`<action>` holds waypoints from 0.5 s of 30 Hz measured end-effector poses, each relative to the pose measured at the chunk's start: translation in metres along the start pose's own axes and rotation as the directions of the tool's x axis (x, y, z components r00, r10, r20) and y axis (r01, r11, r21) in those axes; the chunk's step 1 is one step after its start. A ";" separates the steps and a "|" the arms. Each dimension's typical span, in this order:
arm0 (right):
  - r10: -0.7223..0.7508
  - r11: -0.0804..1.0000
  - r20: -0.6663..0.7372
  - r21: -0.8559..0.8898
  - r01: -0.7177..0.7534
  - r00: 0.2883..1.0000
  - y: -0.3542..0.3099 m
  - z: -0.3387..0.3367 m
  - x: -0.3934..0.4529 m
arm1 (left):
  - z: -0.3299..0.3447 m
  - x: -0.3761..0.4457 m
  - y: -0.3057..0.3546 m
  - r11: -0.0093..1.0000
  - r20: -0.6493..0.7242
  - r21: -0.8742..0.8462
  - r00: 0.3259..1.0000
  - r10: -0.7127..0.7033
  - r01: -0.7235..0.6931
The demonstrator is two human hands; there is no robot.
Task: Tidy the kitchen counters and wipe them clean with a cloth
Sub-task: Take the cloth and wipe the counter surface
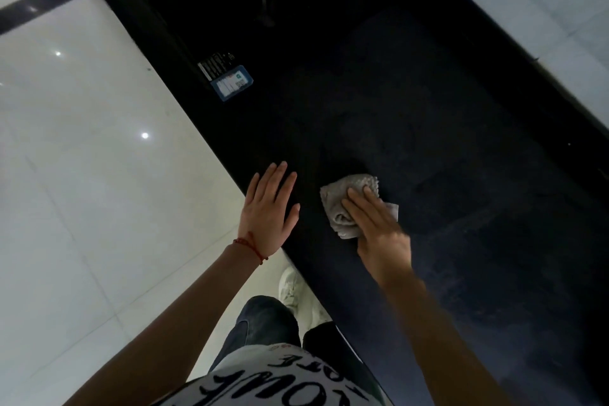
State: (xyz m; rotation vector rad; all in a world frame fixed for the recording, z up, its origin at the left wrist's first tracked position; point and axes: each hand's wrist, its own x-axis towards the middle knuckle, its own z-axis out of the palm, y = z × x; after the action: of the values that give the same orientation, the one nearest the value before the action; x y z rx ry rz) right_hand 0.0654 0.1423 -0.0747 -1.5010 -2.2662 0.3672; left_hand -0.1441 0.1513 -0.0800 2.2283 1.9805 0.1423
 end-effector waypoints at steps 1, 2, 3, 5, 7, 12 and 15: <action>-0.012 1.000 0.008 -0.017 0.012 1.000 0.005 -0.003 0.001 | -0.002 -0.003 0.002 1.000 0.020 0.011 1.000 -0.007 0.007; 0.003 1.000 0.016 -0.024 -0.003 1.000 0.007 -0.007 0.007 | -0.004 -0.007 0.004 1.000 0.038 0.022 0.999 -0.013 0.013; 0.048 0.998 0.001 -0.026 -0.048 0.999 0.006 -0.011 0.015 | -0.005 -0.012 0.007 0.999 0.059 0.032 0.998 -0.019 0.017; 0.207 0.978 -0.013 0.000 -0.207 0.978 0.000 -0.014 0.030 | -0.006 -0.024 0.013 0.999 0.085 0.044 0.996 -0.025 0.022; 0.314 0.949 0.048 0.015 -0.315 0.948 -0.008 -0.013 0.032 | -0.006 -0.038 0.020 0.999 0.104 0.045 0.994 -0.030 0.025; 0.200 0.980 0.039 -0.004 -0.200 0.979 -0.025 -0.012 -0.010 | -0.005 -0.076 0.037 0.998 0.155 0.036 0.986 -0.057 0.052; 0.106 0.994 0.033 -0.027 -0.105 0.994 -0.033 -0.016 -0.030 | -0.009 -0.101 0.036 0.997 0.162 0.045 0.984 -0.070 0.064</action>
State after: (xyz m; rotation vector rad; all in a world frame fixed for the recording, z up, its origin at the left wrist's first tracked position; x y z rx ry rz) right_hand 0.0558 0.1015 -0.0517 -1.6442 -2.2309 0.3990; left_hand -0.1226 0.0477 -0.0618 2.1178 1.9834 -0.0853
